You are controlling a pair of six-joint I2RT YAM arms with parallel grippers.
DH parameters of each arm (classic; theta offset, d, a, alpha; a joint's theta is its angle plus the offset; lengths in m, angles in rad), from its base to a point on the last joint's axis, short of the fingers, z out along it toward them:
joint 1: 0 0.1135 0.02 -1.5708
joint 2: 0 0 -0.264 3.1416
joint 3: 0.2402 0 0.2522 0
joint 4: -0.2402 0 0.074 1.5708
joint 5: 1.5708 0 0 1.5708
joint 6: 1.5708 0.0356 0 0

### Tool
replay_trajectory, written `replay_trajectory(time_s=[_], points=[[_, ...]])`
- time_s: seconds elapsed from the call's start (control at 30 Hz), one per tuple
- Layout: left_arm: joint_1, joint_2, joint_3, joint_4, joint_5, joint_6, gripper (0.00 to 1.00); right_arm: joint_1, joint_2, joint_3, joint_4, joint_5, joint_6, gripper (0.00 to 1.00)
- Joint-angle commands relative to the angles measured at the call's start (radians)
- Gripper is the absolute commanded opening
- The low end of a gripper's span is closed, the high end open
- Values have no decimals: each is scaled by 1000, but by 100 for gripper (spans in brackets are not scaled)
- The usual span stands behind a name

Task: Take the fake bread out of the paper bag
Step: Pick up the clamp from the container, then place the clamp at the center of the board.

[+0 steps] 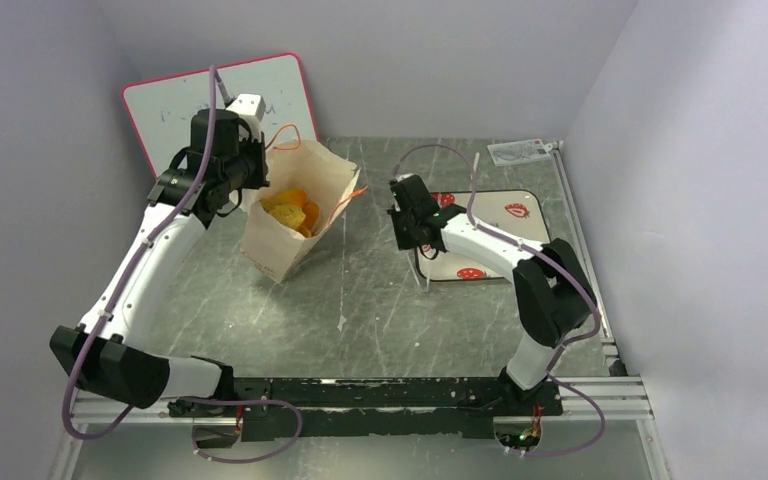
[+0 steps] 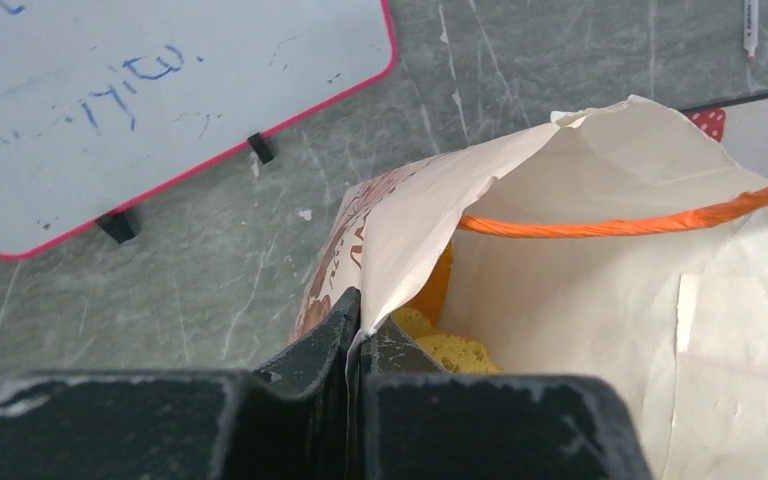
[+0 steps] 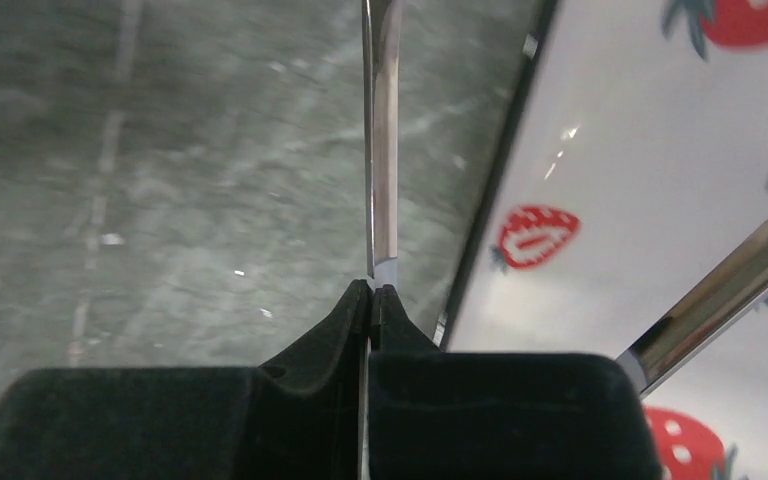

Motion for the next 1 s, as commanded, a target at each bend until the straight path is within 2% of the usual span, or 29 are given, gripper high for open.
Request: replay_trajectory(time_s=[0.0, 0.27, 0.5, 0.67, 0.73, 0.83, 0.87, 0.97], points=[[13, -76, -16, 6, -90, -55, 7, 31, 43, 79, 85, -164, -109, 0], [16, -190, -91, -19, -211, -105, 7, 99, 218, 230, 90, -312, -158, 0], [16, -303, -174, 18, -280, -99, 7, 127, 325, 257, 144, -407, -165, 0], [16, -342, -221, 52, -307, -77, 7, 137, 341, 229, 174, -400, -175, 0], [16, -355, -237, 61, -322, -73, 7, 142, 334, 209, 183, -378, -180, 11], [16, -358, -244, 56, -331, -78, 7, 154, 315, 179, 190, -324, -191, 45], [16, -359, -246, 55, -334, -80, 7, 159, 312, 169, 194, -302, -190, 53], [16, -360, -250, 64, -339, -86, 7, 169, 251, 133, 214, -249, -193, 69]])
